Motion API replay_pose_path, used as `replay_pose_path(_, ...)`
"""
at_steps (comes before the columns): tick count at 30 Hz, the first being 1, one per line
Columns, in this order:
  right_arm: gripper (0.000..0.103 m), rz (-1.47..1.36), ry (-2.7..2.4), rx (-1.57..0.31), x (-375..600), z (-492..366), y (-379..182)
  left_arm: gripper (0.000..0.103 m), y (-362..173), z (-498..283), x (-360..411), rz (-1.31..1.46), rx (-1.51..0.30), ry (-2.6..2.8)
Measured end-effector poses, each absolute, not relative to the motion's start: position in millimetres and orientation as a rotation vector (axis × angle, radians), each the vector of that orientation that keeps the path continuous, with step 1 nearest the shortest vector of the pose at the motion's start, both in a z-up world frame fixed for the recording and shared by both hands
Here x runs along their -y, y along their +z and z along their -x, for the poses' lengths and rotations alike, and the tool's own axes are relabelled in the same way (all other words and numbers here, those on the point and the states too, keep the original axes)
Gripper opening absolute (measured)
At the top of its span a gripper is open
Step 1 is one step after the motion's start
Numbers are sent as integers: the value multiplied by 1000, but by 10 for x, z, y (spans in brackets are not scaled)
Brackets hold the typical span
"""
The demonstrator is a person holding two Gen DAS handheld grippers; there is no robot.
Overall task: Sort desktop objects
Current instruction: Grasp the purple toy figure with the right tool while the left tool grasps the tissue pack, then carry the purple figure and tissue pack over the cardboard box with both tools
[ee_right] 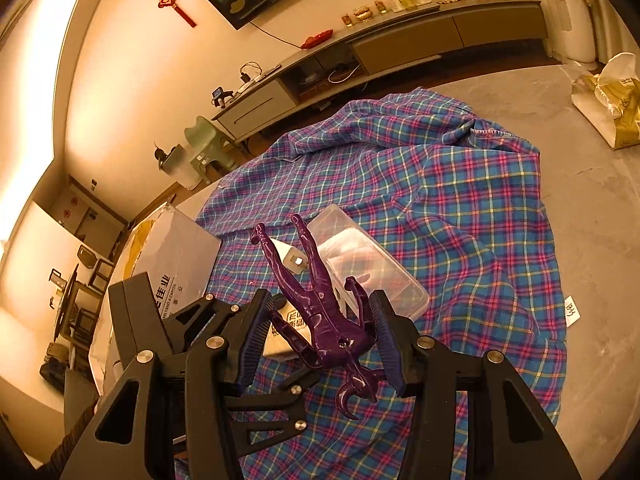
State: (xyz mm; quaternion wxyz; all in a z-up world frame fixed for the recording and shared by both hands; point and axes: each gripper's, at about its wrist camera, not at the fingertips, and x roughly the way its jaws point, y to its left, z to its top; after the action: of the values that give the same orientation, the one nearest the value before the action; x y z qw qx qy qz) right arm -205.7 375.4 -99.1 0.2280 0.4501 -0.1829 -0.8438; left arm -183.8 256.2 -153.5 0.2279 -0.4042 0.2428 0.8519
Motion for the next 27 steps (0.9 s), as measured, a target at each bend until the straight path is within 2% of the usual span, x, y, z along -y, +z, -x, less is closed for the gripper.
replay_pose_path(6,51,-1230,-2328,525,-3811,2041,-965,68,-1546,2056,-2448,1190,-537,2391)
replay_pose_path(9,51,-1224,-2337,527,-3820,2050,-949,68,-1563,2162,-2339,1270,-375,2364)
replay_pose_path(11,51,-1223,-2344,531,-3829,2060,-944,64,-1568,2208,-2257,1296,-259,2379)
replay_pose_path(12,51,-1223,-2346,533,-3833,2062,-945,64,-1576,2209,-2264,1295,-270,2395)
replay_pose_path(14,51,-1225,-2348,534,-3837,2062,-947,54,-1572,2184,-2300,1285,-283,2405)
replay_pose_path(15,51,-1225,-2350,532,-3839,2060,-948,54,-1571,2178,-2309,1289,-286,2408)
replay_pose_path(20,51,-1228,-2357,514,-3838,2049,-951,53,-1542,2123,-2246,1331,-242,2426)
replay_pose_path(27,51,-1230,-2342,487,-3735,2009,-957,53,-1237,1865,-2019,1317,-127,2466)
